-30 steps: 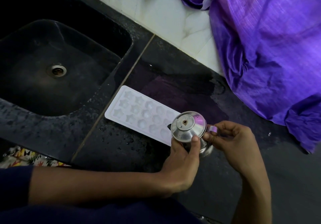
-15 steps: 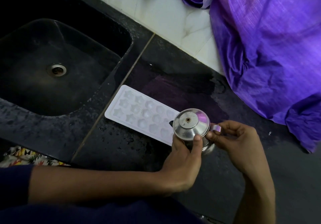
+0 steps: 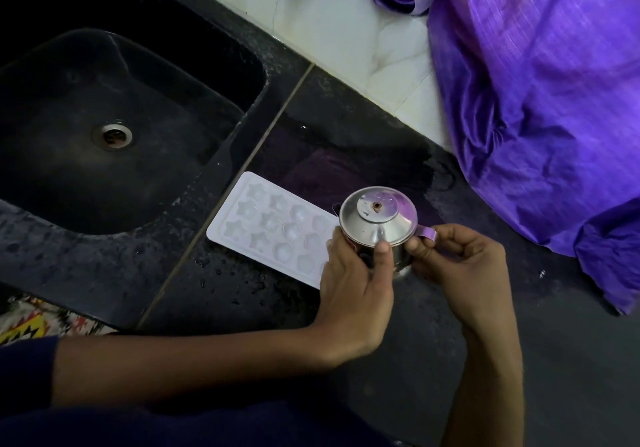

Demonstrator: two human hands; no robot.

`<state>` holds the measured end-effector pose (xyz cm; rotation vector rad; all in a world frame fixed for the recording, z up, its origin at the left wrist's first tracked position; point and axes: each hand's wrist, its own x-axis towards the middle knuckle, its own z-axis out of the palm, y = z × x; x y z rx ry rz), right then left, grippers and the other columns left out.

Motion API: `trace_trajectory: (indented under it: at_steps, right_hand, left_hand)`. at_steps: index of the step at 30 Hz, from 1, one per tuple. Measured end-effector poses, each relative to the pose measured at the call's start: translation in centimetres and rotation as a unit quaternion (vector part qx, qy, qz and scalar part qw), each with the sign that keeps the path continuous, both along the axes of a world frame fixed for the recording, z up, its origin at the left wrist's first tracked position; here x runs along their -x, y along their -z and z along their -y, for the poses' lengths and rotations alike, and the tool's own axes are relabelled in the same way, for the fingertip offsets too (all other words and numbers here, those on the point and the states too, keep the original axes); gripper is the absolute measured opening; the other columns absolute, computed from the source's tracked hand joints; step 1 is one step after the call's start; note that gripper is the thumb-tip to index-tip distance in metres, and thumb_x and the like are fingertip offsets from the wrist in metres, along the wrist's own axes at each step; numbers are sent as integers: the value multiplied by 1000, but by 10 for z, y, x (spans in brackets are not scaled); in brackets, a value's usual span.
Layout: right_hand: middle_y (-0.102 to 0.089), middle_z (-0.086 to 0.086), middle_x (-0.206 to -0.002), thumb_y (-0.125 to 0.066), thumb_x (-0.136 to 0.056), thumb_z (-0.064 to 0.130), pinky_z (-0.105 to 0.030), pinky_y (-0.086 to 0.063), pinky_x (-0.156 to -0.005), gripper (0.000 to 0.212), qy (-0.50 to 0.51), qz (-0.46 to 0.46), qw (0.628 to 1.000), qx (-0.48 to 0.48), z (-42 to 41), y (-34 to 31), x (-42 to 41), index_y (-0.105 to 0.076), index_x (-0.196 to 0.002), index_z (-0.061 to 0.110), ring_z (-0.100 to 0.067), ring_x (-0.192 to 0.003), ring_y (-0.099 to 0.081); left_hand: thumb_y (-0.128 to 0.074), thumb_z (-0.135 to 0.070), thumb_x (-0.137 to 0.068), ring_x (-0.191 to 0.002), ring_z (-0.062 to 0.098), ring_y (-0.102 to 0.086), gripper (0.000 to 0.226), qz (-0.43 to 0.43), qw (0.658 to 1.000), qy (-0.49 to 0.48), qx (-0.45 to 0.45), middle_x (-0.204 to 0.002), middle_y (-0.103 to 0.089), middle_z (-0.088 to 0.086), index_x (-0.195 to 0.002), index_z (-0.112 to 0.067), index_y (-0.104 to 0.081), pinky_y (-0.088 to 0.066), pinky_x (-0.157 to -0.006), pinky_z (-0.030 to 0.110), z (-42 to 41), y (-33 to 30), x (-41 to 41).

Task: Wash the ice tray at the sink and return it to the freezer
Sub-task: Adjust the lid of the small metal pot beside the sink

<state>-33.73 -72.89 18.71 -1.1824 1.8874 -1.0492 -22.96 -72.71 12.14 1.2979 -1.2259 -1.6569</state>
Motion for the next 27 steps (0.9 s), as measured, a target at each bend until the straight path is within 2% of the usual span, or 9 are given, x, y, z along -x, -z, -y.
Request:
trace_trajectory:
  at_steps: [5, 8, 12, 16, 27]
  right_hand:
    - [-73, 0, -69, -78, -70, 12, -19, -49, -55, 10, -12, -56, 998, -13, 16, 5, 0, -69, -71, 15, -5, -57, -64]
    - [-73, 1, -69, -80, -68, 14, -22, -48, -57, 11, -11, -71, 997, -20, 22, 8, 0, -69, -71, 16, -4, -58, -65]
    - [-73, 3, -69, -80, -68, 16, -25, -48, -60, 11, -15, -85, 996, -28, 27, 9, -1, -71, -72, 18, -5, -61, -66]
    - [-73, 5, -69, -81, -68, 18, -24, -48, -61, 11, -15, -89, 996, -30, 29, 10, -1, -71, -71, 20, -2, -61, -65]
    - [-73, 6, -69, -81, -68, 18, -19, -47, -59, 12, -12, -93, 995, -31, 29, 7, -2, -70, -71, 21, -1, -59, -65]
  left_hand:
    - [-18, -78, -65, -132, 5, -36, 92, -49, 998, -7, -33, -145, -35, -11, -143, -28, -23, -33, -111, 37, 13, 7, -2]
    - [-21, -72, -74, -127, 5, -43, 79, -57, 997, -4, -57, -139, -43, -11, -138, -28, -28, -35, -108, 34, 18, 10, -2]
    - [-19, -66, -80, -127, 6, -43, 70, -49, 996, -1, -72, -139, -44, -12, -140, -29, -26, -33, -106, 29, 21, 11, -2]
    - [-22, -53, -95, -126, 5, -42, 52, -47, 995, -3, -82, -137, -44, -12, -140, -28, -26, -31, -98, 22, 23, 11, -3]
    - [-23, -52, -96, -125, 5, -43, 50, -53, 995, 4, -80, -137, -45, -11, -139, -27, -26, -31, -97, 22, 22, 11, -3]
